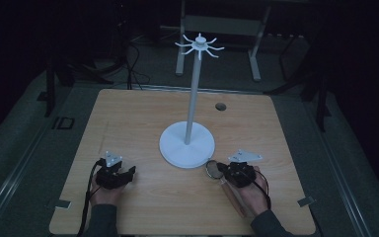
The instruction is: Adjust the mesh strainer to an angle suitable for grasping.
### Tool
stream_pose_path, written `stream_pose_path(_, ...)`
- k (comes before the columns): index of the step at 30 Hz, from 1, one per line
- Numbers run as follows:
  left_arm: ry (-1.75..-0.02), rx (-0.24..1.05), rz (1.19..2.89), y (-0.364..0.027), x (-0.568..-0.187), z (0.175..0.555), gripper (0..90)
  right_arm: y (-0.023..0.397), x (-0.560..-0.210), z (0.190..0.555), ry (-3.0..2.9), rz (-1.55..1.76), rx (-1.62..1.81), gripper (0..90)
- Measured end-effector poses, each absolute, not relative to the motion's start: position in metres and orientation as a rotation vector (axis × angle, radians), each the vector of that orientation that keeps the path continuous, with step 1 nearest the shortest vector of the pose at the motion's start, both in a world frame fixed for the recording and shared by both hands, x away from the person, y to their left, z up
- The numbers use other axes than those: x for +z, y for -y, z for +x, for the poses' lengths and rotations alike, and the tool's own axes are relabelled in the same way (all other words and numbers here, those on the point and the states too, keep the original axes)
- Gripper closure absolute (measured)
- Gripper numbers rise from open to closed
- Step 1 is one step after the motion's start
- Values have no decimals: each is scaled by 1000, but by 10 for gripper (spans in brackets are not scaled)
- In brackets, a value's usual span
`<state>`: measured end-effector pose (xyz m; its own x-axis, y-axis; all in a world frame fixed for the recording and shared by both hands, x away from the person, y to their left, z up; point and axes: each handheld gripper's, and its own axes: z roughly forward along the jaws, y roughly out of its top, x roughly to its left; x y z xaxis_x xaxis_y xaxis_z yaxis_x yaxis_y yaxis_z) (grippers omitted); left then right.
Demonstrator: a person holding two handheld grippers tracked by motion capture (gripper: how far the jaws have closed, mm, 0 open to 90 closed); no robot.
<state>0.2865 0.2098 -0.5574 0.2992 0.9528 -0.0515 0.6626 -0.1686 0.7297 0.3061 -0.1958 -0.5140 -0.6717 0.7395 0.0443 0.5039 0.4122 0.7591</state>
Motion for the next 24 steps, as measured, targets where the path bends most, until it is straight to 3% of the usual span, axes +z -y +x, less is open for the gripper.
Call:
stream_pose_path(14,-1437,565,1913,-210,-557,286,416,167,-526,302,-2471,1000,1096,899)
stream_pose_path(24,-1438,566,1912,-210,-557,286,416,168,-532,311,-2477,1035,1051,900)
